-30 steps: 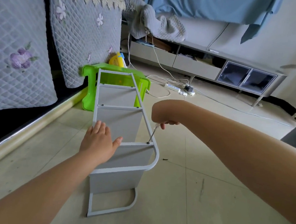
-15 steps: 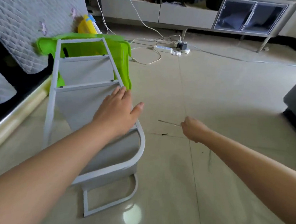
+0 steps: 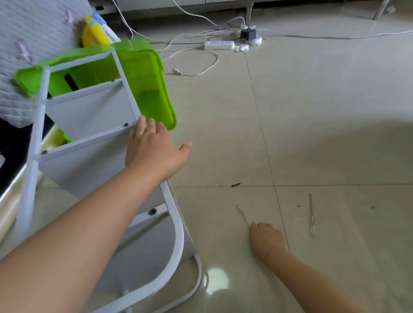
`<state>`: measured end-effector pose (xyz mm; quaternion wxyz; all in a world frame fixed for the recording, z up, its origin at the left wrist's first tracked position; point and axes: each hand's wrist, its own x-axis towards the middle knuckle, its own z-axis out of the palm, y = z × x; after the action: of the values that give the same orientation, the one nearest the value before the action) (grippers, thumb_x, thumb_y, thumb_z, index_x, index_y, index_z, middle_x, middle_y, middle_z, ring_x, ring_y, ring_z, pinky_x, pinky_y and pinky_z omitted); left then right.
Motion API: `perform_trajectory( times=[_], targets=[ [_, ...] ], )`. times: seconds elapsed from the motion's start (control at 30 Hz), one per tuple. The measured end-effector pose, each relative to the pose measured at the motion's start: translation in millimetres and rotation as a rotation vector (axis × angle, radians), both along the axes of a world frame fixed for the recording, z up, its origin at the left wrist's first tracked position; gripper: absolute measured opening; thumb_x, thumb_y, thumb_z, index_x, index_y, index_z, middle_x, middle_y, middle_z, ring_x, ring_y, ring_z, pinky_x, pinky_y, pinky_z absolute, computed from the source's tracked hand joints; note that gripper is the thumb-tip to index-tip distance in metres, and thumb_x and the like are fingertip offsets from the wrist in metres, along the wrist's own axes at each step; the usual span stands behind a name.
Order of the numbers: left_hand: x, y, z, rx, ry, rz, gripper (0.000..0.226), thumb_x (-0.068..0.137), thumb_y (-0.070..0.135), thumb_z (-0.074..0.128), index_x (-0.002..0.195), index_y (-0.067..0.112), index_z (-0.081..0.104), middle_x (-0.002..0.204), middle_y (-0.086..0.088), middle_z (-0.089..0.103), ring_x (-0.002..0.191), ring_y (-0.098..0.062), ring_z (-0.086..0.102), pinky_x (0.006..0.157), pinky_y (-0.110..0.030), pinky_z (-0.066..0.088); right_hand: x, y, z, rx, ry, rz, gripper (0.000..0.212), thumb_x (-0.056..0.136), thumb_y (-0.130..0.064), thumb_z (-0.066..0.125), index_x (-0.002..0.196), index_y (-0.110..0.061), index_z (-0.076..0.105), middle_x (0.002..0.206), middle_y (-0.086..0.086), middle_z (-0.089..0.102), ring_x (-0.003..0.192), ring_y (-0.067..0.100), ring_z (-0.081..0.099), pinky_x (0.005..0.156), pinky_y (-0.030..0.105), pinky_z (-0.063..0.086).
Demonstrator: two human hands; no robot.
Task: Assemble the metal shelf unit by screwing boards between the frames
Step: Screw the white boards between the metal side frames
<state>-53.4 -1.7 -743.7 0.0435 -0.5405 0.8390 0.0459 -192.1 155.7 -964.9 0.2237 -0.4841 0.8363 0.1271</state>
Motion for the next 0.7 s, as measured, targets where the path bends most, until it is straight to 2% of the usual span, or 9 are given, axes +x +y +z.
perform_trajectory(
  times=[0.1,0.13,0.23,0.3,0.47,0.7],
  targets=[
    [0,2,0,0.007,0.010,0.006,0.077,0.093,0.050,0.038,0.146,0.001,0.014,0.156,-0.012,0.011,0.144,-0.024,-0.004,0.116,-0.036,0.001,-8,-23,8,-0.031,0.034,0.030,0.038,0.096,-0.033,0.034,0.121,-0.012,0.053,0.122,0.007,0.055,0.113,0.024,0.052,0.089,0.033,0.041],
    [0,3,1,0.017,0.018,0.011,0.077,0.093,0.049,0.038,0.147,0.001,0.012,0.156,-0.012,0.008,0.144,-0.024,-0.006,0.116,-0.035,0.000,-13,-34,11,-0.070,0.027,0.020,0.038,0.097,-0.033,0.034,0.121,-0.011,0.053,0.123,0.008,0.054,0.114,0.025,0.051,0.090,0.033,0.041],
    [1,6,1,0.036,0.033,0.017,0.076,0.094,0.047,0.038,0.147,0.001,0.008,0.157,-0.012,0.003,0.144,-0.023,-0.008,0.117,-0.033,-0.001,-30,-70,14,-0.174,0.002,0.055,0.030,0.094,-0.009,0.035,0.121,-0.006,0.048,0.123,0.012,0.050,0.116,0.027,0.047,0.092,0.035,0.041],
    [1,6,0,0.043,0.048,0.024,0.076,0.094,0.046,0.038,0.147,0.001,0.007,0.157,-0.011,0.002,0.144,-0.023,-0.009,0.116,-0.033,-0.002,-38,-91,15,-0.219,-0.006,0.106,0.031,0.090,0.000,0.037,0.119,-0.004,0.047,0.122,0.013,0.048,0.115,0.028,0.046,0.091,0.035,0.041],
    [1,5,1,0.056,0.081,0.034,0.074,0.095,0.043,0.038,0.148,0.002,0.005,0.157,-0.009,-0.001,0.144,-0.020,-0.011,0.116,-0.031,-0.003,-42,-117,9,-0.166,-0.011,0.186,0.033,0.092,-0.002,0.036,0.122,-0.003,0.049,0.123,0.014,0.047,0.118,0.028,0.044,0.091,0.034,0.042],
    [3,5,2,0.059,0.122,0.034,0.073,0.096,0.040,0.038,0.148,0.002,0.005,0.157,-0.008,-0.001,0.144,-0.019,-0.013,0.116,-0.030,-0.003,-39,-111,4,-0.088,0.047,0.265,0.033,0.092,-0.002,0.036,0.120,-0.001,0.054,0.124,0.013,0.051,0.118,0.026,0.048,0.092,0.031,0.042]
  ],
)
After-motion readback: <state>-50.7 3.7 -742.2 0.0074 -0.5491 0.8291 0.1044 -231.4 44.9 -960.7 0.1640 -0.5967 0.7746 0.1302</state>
